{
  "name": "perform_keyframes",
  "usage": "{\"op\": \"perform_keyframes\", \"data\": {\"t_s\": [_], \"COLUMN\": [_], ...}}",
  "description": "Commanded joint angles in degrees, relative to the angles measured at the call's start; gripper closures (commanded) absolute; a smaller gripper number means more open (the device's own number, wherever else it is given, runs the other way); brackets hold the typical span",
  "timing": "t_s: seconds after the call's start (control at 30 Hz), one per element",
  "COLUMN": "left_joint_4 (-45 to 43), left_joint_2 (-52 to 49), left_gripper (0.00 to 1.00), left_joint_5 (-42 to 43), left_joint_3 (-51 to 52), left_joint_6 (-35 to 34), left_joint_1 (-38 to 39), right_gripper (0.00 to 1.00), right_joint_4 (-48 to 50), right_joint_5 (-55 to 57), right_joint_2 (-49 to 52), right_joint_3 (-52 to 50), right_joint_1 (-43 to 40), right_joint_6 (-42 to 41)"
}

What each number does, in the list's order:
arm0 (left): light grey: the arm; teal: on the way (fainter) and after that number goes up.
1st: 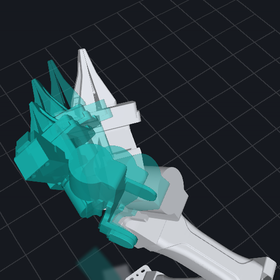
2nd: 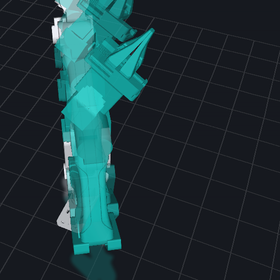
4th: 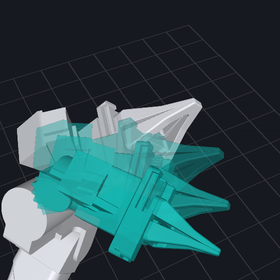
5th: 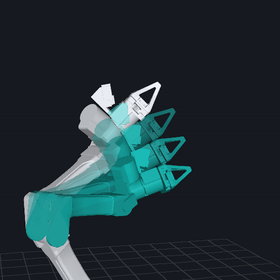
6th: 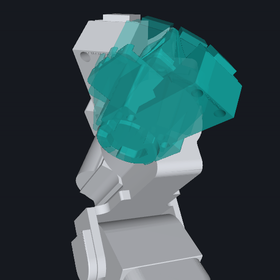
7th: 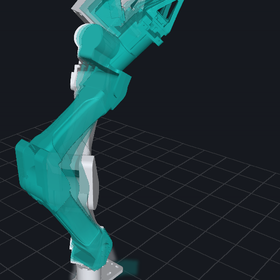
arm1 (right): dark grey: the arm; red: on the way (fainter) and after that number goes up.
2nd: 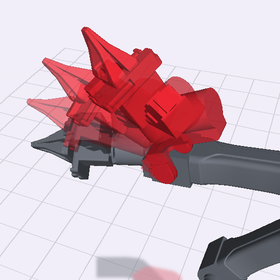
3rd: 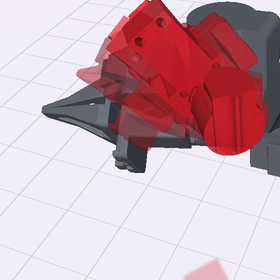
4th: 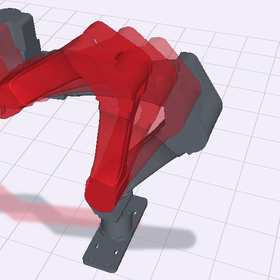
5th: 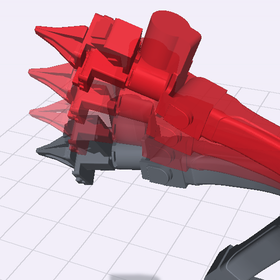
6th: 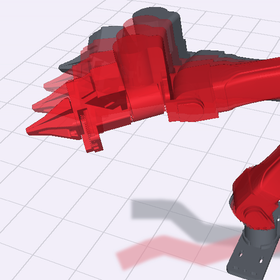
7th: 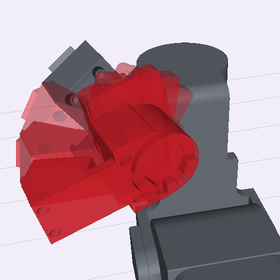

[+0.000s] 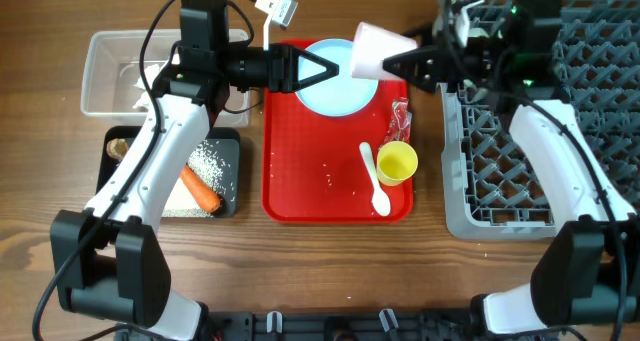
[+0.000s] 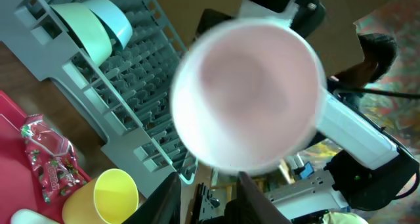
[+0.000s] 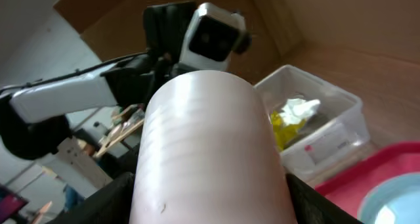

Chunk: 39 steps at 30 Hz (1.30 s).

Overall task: Sort waste into correct bins and load items into the dishwasher rack
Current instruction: 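Place the pink cup upside down in the dish rack with the right gripper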

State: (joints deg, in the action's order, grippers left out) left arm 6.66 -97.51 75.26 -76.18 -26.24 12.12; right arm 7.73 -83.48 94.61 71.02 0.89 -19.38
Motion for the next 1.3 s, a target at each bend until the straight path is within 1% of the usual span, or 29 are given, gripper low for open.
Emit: {"op": "perform_keyframes", "data": {"t_s": [0.0, 0.07, 0.1, 0.13, 0.17, 0.2, 0.23, 0.27, 0.33, 0.43, 0.47, 0.57, 0.6, 0.67, 0.7, 0.77, 0.93, 1.1, 1.27], "left_joint_4": [2.3, 4.4, 8.1, 10.7, 14.5, 17.9, 21.3, 23.4, 25.4, 26.2, 26.0, 25.6, 25.6, 25.6, 25.6, 25.5, 25.5, 25.6, 25.6], "left_joint_2": [-0.3, -0.3, -0.3, -0.3, -0.3, -0.3, -0.3, -0.3, -0.3, -0.3, -0.3, -0.4, -0.4, -0.4, -0.4, -0.4, -0.4, -0.4, -0.4], "left_gripper": [0.73, 0.72, 0.69, 0.65, 0.63, 0.53, 0.37, 0.27, 0.09, 0.02, 0.0, 0.0, 0.02, 0.04, 0.03, 0.0, 0.0, 0.0, 0.0], "left_joint_5": [-4.2, -8.6, -16.1, -21.5, -29.4, -36.3, -43.2, -46.9, -51.0, -52.9, -52.9, -53.5, -53.5, -53.5, -53.5, -53.5, -53.5, -53.5, -53.9], "left_joint_3": [0.1, 0.1, 0.1, 0.1, 0.1, 0.1, 0.1, 0.1, 0.1, 0.1, 0.1, 0.1, 0.1, 0.1, 0.1, 0.1, 0.1, 0.1, 0.1], "left_joint_6": [0.5, 0.5, 0.5, 0.5, 0.5, 0.5, 0.5, 0.5, 0.5, 0.5, 0.5, 0.5, 0.5, 0.5, 0.5, 0.5, 0.5, 0.5, 0.5], "left_joint_1": [0.2, 0.2, 0.2, 0.2, 0.2, 0.2, 0.2, 0.2, 0.2, 0.2, 0.2, 0.2, 0.2, 0.2, 0.2, 0.2, 0.2, 0.2, 0.2], "right_gripper": [0.46, 0.46, 0.46, 0.46, 0.46, 0.46, 0.47, 0.47, 0.47, 0.46, 0.46, 0.47, 0.49, 0.5, 0.5, 0.5, 0.5, 0.5, 0.5], "right_joint_4": [-2.6, -2.9, -4.1, -5.7, -7.7, -9.8, -13.8, -16.6, -23.4, -36.4, -40.2, -49.3, -51.8, -56.1, -59.0, -61.2, -61.6, -59.3, -58.3], "right_joint_5": [3.0, 4.6, 7.6, 10.2, 13.1, 15.3, 19.7, 22.5, 30.2, 43.6, 47.8, 57.8, 60.4, 64.4, 67.8, 71.3, 72.7, 77.6, 80.3], "right_joint_2": [-0.3, -0.3, -0.4, -0.6, -0.7, -0.7, -1.0, -1.5, -3.6, -7.5, -8.8, -13.2, -13.9, -14.1, -13.9, -13.8, -12.1, -4.7, -0.5], "right_joint_3": [0.9, 0.9, 0.9, 0.9, 0.9, 0.9, 1.0, 1.0, 1.1, 3.7, 4.6, 5.7, 5.7, 5.6, 5.6, 5.6, 5.6, 5.6, 5.6], "right_joint_1": [-4.5, -6.9, -9.6, -11.4, -13.2, -14.5, -16.1, -17.0, -18.9, -20.1, -20.1, -20.0, -20.0, -20.0, -20.0, -20.0, -19.2, -12.4, -10.5], "right_joint_6": [1.3, 1.1, 0.9, 1.2, 1.4, 2.1, 3.4, 5.0, 7.8, 13.4, 14.3, 14.8, 14.7, 14.7, 14.8, 14.8, 14.7, 12.9, 11.7]}}
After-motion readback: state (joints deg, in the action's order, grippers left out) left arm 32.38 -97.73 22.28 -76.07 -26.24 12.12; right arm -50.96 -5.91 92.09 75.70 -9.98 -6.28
